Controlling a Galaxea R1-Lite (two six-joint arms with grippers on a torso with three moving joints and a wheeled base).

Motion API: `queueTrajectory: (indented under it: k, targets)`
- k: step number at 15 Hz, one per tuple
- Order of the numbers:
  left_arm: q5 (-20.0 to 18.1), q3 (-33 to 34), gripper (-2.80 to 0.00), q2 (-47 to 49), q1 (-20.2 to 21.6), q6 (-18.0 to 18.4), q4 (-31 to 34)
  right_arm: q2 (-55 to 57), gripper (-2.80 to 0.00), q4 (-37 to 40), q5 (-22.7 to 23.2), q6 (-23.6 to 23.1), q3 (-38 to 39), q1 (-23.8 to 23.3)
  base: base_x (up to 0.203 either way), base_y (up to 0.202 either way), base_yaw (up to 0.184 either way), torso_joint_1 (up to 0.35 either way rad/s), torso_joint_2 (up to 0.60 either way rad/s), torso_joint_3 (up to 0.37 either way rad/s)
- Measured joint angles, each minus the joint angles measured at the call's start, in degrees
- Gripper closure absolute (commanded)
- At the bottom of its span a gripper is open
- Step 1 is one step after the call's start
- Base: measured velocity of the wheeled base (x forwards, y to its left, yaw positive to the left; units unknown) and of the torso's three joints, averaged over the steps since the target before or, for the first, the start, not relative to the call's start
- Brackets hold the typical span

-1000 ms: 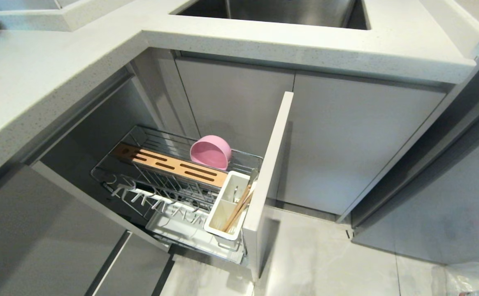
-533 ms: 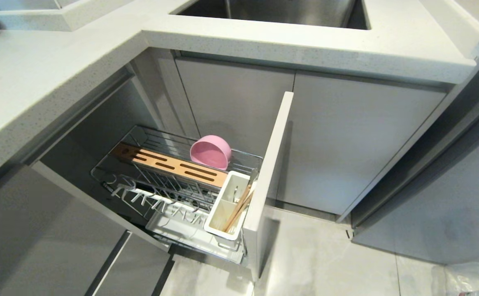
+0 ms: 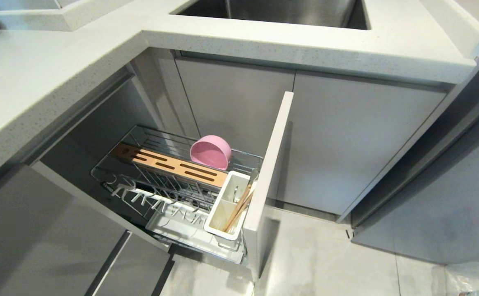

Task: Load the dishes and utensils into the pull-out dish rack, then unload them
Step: Pick up the chopsticks and place it in the cupboard

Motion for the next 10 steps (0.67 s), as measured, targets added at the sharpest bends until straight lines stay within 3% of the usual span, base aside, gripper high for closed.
queueTrajectory:
  k: [3, 6, 10]
  targets:
    - [-1.0, 0.0, -2.80, 1.1, 0.2, -0.1, -2.2, 0.0, 0.00, 0.0, 0.0, 0.0, 0.0, 0.0, 0.000, 0.000, 0.000, 0.000, 0.00, 0.000]
    - [-5.5, 0.1, -2.80, 2.0, 1.7, -0.1, -3.7, 0.0, 0.00, 0.0, 0.0, 0.0, 0.0, 0.0, 0.000, 0.000, 0.000, 0.000, 0.00, 0.000]
    - [-8.1, 0.1, -2.80, 3.0, 2.3, -0.1, -4.2, 0.0, 0.00, 0.0, 0.0, 0.0, 0.0, 0.0, 0.000, 0.000, 0.000, 0.000, 0.00, 0.000]
